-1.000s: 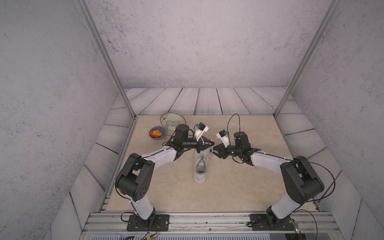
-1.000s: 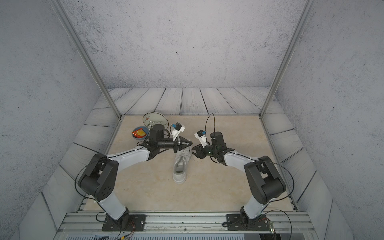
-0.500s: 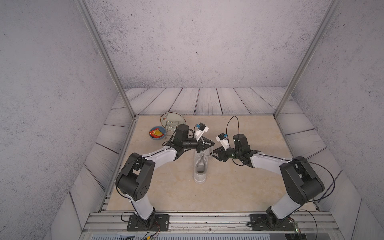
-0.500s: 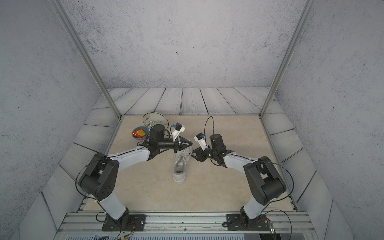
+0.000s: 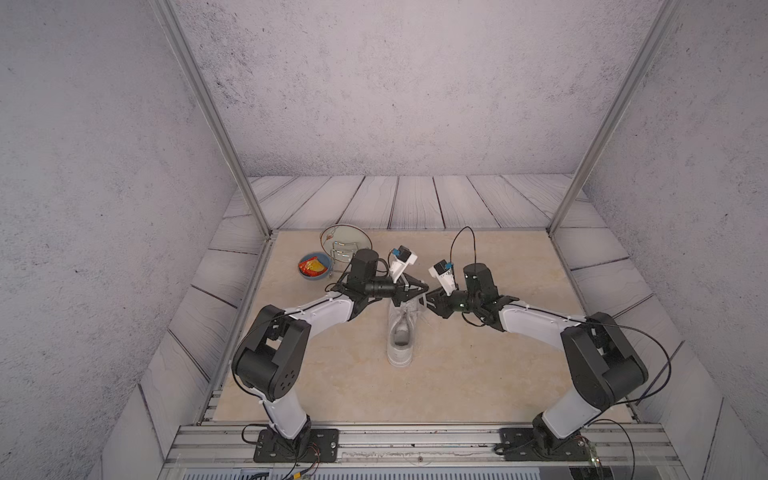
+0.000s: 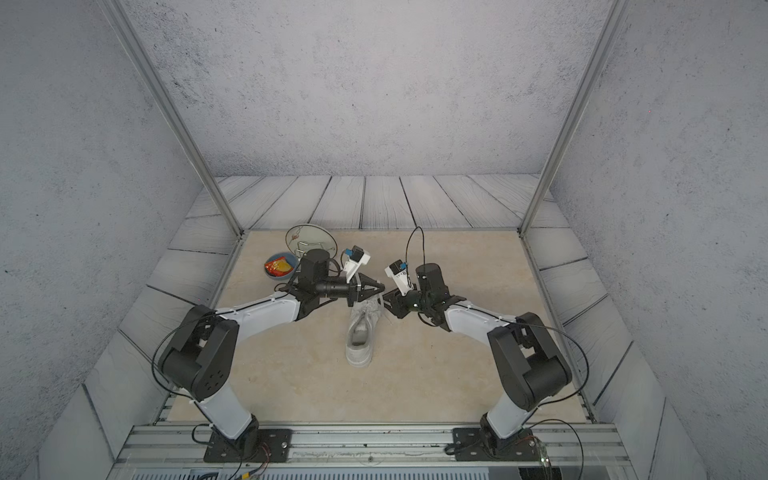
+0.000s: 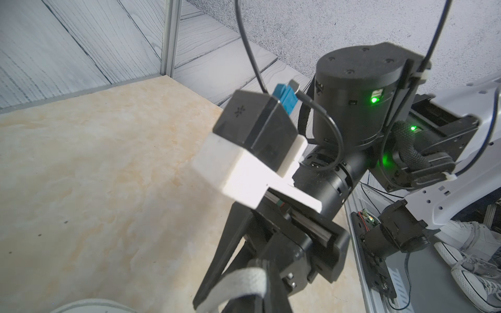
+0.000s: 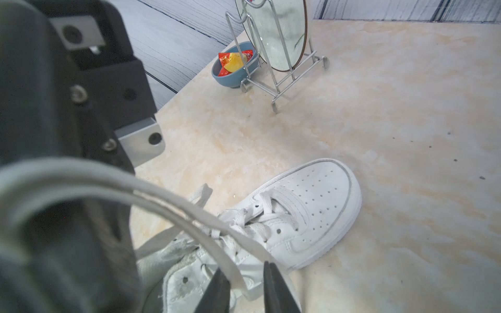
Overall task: Tie the shoes
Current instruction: Cross the shoelace with the shoelace.
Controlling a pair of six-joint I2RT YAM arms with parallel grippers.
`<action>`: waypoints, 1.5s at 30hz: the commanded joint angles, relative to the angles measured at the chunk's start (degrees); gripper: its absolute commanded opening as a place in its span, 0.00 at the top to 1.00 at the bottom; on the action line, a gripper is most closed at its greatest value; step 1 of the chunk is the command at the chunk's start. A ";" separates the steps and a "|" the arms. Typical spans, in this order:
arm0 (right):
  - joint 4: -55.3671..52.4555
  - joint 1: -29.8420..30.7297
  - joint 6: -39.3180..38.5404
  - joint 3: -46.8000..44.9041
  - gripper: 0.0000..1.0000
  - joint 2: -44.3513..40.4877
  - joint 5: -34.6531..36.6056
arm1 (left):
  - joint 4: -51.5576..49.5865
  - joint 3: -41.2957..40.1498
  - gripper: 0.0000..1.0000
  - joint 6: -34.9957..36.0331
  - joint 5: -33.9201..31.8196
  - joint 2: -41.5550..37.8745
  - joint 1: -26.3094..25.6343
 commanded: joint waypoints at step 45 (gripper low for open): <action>-8.94 2.55 5.95 7.50 1.00 -17.95 1.46 | -3.04 5.18 1.00 -9.92 -7.80 4.29 0.27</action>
